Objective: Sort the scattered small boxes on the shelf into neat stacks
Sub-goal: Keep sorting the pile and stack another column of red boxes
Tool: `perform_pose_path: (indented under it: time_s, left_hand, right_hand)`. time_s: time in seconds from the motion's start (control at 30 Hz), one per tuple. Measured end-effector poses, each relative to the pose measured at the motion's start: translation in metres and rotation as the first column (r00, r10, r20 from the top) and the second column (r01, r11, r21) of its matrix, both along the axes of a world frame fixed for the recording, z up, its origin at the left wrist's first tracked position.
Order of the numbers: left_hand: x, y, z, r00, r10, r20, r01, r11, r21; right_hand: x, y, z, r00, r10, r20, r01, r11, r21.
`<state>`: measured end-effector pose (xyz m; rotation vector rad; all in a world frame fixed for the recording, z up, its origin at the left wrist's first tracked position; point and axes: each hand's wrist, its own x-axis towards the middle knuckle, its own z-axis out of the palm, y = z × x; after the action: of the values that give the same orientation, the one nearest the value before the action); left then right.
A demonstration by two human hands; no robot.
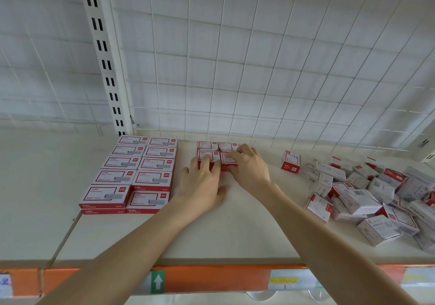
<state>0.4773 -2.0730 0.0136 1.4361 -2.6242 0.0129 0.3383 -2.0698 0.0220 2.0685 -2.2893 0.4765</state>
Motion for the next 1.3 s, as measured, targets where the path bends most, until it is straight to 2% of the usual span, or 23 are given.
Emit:
perform_pose_path:
  time_s: [0.4, 0.7, 0.8, 0.93, 1.07, 1.3]
  left_hand:
    - [0.0, -0.001, -0.001, 1.0, 0.001, -0.019, -0.001, 1.0, 0.003]
    - [0.001, -0.002, -0.001, 0.999, 0.031, -0.029, -0.031, 0.999, -0.015]
    - [-0.001, -0.002, 0.001, 0.998, 0.047, -0.028, -0.047, 0.999, 0.017]
    - [-0.003, -0.004, 0.006, 0.988, 0.115, -0.103, -0.098, 0.983, 0.156]
    - [-0.005, -0.011, 0.006, 0.969, 0.172, -0.179, -0.134, 0.969, 0.206]
    - [-0.009, -0.01, 0.007, 0.96, 0.206, -0.188, -0.163, 0.961, 0.222]
  right_hand:
    - [-0.001, -0.001, -0.002, 1.0, 0.006, -0.008, -0.006, 1.0, -0.018]
    - [-0.023, 0.009, 0.007, 0.986, -0.044, 0.159, 0.048, 0.999, -0.024]
    - [-0.034, 0.014, 0.011, 0.975, -0.088, 0.206, 0.083, 0.996, 0.035]
    - [-0.033, 0.016, 0.008, 0.968, -0.092, 0.234, 0.06, 0.988, 0.142]
    - [-0.029, 0.009, 0.004, 0.974, -0.064, 0.219, 0.034, 0.99, 0.136]
    - [-0.029, 0.006, 0.0, 0.968, -0.061, 0.241, 0.039, 0.995, 0.093]
